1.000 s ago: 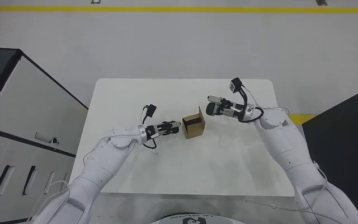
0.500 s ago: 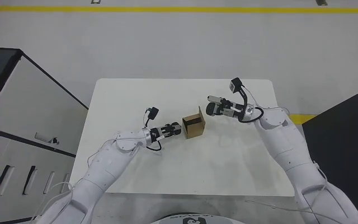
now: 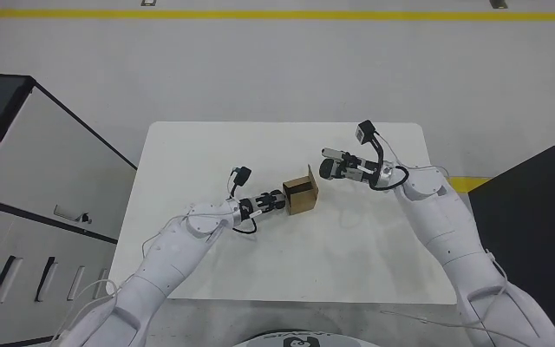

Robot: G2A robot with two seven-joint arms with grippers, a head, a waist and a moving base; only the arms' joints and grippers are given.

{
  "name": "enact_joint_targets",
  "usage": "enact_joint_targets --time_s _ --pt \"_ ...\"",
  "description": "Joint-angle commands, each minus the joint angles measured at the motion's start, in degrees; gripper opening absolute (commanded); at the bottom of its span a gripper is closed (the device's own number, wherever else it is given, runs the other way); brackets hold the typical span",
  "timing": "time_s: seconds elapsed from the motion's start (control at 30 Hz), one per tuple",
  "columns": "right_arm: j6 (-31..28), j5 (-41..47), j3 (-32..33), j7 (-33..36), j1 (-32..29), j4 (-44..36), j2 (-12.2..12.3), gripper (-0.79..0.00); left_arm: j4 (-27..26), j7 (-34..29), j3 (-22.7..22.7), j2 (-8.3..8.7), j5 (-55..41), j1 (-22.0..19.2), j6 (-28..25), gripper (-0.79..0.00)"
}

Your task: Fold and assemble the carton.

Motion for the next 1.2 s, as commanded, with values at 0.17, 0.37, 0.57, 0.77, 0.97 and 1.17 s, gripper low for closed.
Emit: enact_joint_targets --time_s 0.17,0.37,0.57,0.77,0.97,1.17 --pt "0.00 0.00 0.00 0.00 0.00 -0.01 0.00 0.000 0.42 -0.23 -0.02 -0.09 0.16 -0.24 0.07 -0.785" --pt "1.38 -7.82 -0.21 -1.61 0.88 -2.86 0.52 0.000 0.42 -0.23 -0.02 -0.09 0.16 -0.24 0.07 -0.785" --pt "10.68 -20.91 0.62 4.01 3.48 -11.20 2.19 0.000 0.42 -0.23 -0.02 -0.09 0.16 -0.24 0.07 -0.785" --pt "15.69 -28.52 -0.66 6.22 5.03 -16.59 2.74 0.000 0.42 -0.23 -0.02 -0.09 0.16 -0.24 0.07 -0.785" --pt "15.69 -28.52 -0.66 6.22 5.03 -16.59 2.74 0.000 0.42 -0.23 -0.02 -0.09 0.16 -0.24 0.07 -0.785" --pt "17.32 -31.26 -1.69 7.80 5.19 -17.39 2.93 0.000 0.42 -0.23 -0.02 -0.09 0.16 -0.24 0.07 -0.785"
